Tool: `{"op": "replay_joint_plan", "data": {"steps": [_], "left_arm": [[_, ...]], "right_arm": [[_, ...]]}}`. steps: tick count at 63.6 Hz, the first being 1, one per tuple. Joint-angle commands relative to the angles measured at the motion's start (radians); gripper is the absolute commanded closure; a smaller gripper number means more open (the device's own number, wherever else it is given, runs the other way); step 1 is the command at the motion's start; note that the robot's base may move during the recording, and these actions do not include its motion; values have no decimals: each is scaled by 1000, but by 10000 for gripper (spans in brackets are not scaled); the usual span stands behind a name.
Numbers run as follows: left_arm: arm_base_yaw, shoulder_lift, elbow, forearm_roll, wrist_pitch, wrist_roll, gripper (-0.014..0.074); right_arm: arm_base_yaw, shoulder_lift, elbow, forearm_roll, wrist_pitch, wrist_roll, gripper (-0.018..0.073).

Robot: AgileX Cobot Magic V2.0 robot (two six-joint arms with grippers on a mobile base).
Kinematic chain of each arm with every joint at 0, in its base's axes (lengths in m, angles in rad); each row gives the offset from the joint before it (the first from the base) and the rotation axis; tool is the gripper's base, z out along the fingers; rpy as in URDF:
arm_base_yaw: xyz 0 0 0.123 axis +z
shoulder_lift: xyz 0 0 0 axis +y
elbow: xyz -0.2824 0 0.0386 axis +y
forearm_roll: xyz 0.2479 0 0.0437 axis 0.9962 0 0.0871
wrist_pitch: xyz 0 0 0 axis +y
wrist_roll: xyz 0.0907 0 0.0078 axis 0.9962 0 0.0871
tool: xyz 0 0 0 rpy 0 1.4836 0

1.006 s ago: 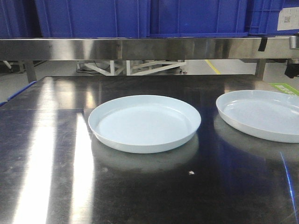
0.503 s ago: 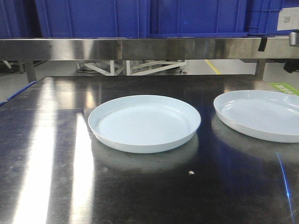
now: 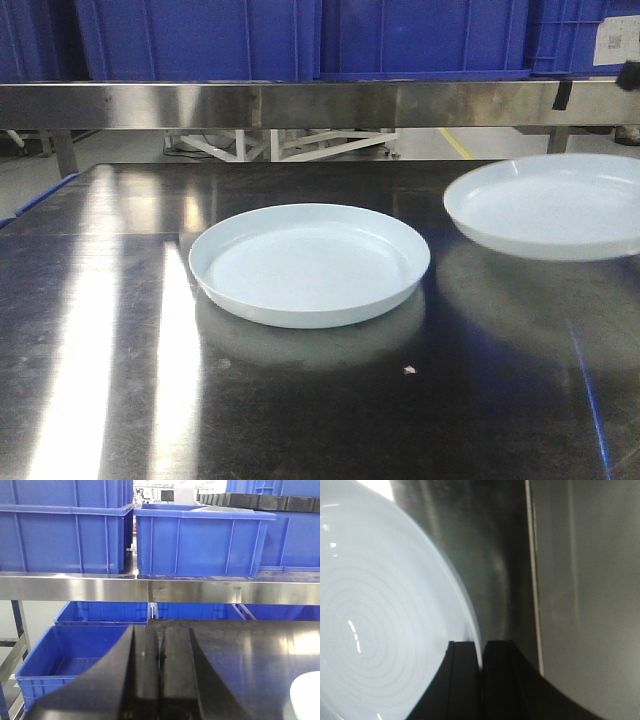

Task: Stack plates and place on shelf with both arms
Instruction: 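Grasp the plate rim with the right gripper and lift it, then lower the held plate onto the centered plate and release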

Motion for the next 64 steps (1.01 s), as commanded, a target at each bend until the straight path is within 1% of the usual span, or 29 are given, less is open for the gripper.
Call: {"op": "replay_joint_plan", "data": {"steps": [1, 8, 15, 19, 32, 42, 51, 56, 64], "left_arm": [[-7, 6, -35, -10, -88, -4, 516], [-7, 6, -35, -10, -88, -4, 516], [-7, 6, -35, -10, -88, -4, 516], [-7, 6, -35, -10, -88, -4, 516], [-7, 6, -35, -10, -88, -4, 516], [-7, 6, -35, -10, -88, -4, 516], [-7, 6, -35, -10, -88, -4, 516], [-7, 6, -35, -10, -88, -4, 516], [-7, 6, -35, -10, -88, -4, 516]], "right_arm": [[-4, -81, -35, 71, 6, -7, 510], [-2, -113, -35, 117, 20, -7, 510], [24, -141, -35, 153, 30, -7, 510], [57, -145, -35, 153, 29, -7, 510], [231, -127, -32, 152, -11, -3, 510], [332, -90, -32, 152, -76, 51, 510], [387, -53, -32, 152, -105, 100, 510], [414, -33, -32, 153, -121, 102, 510], [437, -9, -32, 153, -135, 102, 510]]}}
